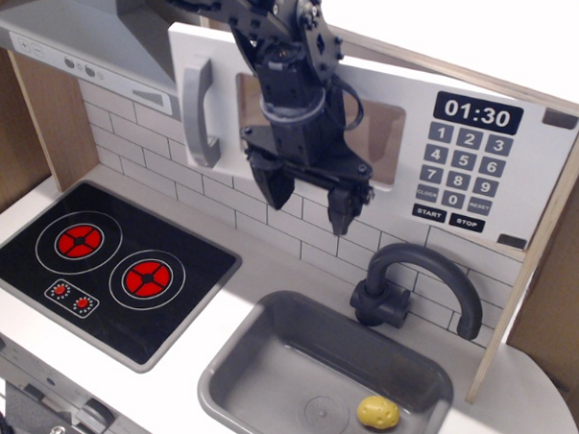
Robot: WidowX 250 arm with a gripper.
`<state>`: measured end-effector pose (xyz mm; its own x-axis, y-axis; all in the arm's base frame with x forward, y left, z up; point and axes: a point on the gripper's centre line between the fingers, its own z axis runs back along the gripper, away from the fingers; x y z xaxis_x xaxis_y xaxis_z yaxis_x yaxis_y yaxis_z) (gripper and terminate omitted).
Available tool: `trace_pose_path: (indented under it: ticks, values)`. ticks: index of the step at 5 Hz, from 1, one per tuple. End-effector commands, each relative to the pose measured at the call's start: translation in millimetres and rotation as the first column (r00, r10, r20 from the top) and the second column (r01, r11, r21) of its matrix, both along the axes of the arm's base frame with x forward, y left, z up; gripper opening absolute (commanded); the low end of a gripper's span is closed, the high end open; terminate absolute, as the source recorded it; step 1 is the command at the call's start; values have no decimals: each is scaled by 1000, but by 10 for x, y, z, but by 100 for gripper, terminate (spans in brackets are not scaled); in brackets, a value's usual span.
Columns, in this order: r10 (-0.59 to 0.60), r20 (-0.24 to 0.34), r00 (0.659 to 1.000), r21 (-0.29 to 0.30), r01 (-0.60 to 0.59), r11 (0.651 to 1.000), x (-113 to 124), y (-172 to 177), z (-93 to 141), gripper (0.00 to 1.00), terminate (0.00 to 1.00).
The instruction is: Close microwave
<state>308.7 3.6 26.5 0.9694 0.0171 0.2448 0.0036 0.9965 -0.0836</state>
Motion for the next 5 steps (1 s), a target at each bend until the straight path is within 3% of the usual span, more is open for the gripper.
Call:
trace_pose_path:
  ticks: [1, 4, 5]
  values:
    - [1, 131, 991, 8, -2, 1000, 319, 78, 137, 100, 0]
    - [15, 190, 982, 17, -18, 1000, 538, 120, 123, 100, 0]
    - [16, 166, 986, 22, -19, 1000, 377, 138, 155, 100, 0]
